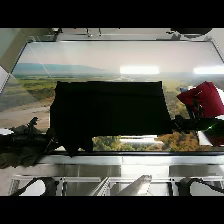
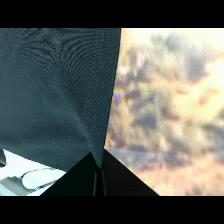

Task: Fold the shirts.

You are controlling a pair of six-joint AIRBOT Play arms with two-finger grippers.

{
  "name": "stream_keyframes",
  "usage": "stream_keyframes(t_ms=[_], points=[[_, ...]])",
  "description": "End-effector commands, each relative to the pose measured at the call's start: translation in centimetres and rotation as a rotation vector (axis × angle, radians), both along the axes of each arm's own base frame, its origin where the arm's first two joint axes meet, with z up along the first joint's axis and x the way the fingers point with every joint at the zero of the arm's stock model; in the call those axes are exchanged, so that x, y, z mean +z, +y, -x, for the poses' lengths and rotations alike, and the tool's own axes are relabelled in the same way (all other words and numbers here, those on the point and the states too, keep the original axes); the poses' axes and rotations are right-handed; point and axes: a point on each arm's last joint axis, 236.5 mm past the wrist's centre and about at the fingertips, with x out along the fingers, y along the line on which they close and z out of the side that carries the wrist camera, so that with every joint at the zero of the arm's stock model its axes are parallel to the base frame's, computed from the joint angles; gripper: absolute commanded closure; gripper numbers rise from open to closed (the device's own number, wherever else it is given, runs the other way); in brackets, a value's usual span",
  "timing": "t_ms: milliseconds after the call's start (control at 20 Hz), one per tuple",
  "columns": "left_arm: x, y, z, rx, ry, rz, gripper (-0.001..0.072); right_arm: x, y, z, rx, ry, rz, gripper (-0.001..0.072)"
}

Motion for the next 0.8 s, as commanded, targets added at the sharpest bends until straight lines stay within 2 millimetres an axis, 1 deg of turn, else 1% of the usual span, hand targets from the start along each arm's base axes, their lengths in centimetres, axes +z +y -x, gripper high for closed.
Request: stream_keyframes(t_ms=[0, 200, 250, 300, 350, 400, 450, 500, 550, 600, 650, 700, 750], points=[[-0.7, -0.6, -0.1, 0.018, -0.034, 0.013, 0.0144, 0.0, 0.0, 0.0, 0.0, -0.003, 0.001, 0.0694], [-0.6, -1.8, 1.5, -0.013, 0.0, 0.06, 0.0145, 0.1, 0.0, -0.2, -0.005, -0.004, -0.005, 0.0694], [-0.6, -2.1, 1.9, -0.017, 0.01, 0.071, 0.0213, 0.1, 0.0, -0.2, -0.005, -0.004, -0.005, 0.0694], [-0.8, -2.2, 2.3, -0.016, 0.018, 0.071, 0.0471, 0.1, 0.0, -0.1, -0.005, -0.004, -0.005, 0.0694], [-1.0, -2.3, 2.5, -0.016, 0.021, 0.067, 0.07, 0.1, 0.0, -0.1, -0.004, -0.004, -0.005, 0.0694], [-1.1, -2.1, 2.3, -0.012, 0.017, 0.06, 0.0684, 0.2, 0.1, -0.1, -0.004, -0.003, -0.008, 0.0694], [-1.0, -1.9, 1.9, -0.011, 0.006, 0.053, 0.0684, 0.3, 0.2, 0.0, 0.001, -0.001, -0.013, 0.0694], [-0.6, -1.5, 1.2, -0.013, -0.013, 0.045, 0.0684, 0.4, 0.4, 0.2, 0.007, 0.004, -0.024, 0.0694], [0.3, -1.1, 0.1, -0.022, -0.042, 0.044, 0.0684, 0.7, 0.6, 0.5, 0.01, 0.015, -0.042, 0.0694], [1.6, -0.8, -1.0, -0.033, -0.079, 0.047, 0.0684, 1.2, 0.9, 0.8, 0.017, 0.026, -0.065, 0.0694], [3.3, -0.5, -2.4, -0.043, -0.134, 0.046, 0.0684, 1.9, 1.1, 1.2, 0.026, 0.028, -0.084, 0.0694], [5.4, 0.0, -3.8, -0.055, -0.201, 0.024, 0.0684, 2.8, 0.9, 1.3, 0.022, 0.016, -0.095, 0.0694], [7.6, 0.7, -5.0, -0.063, -0.262, -0.008, 0.0684, 3.6, 0.2, 1.2, -0.009, 0.007, -0.095, 0.0694]])
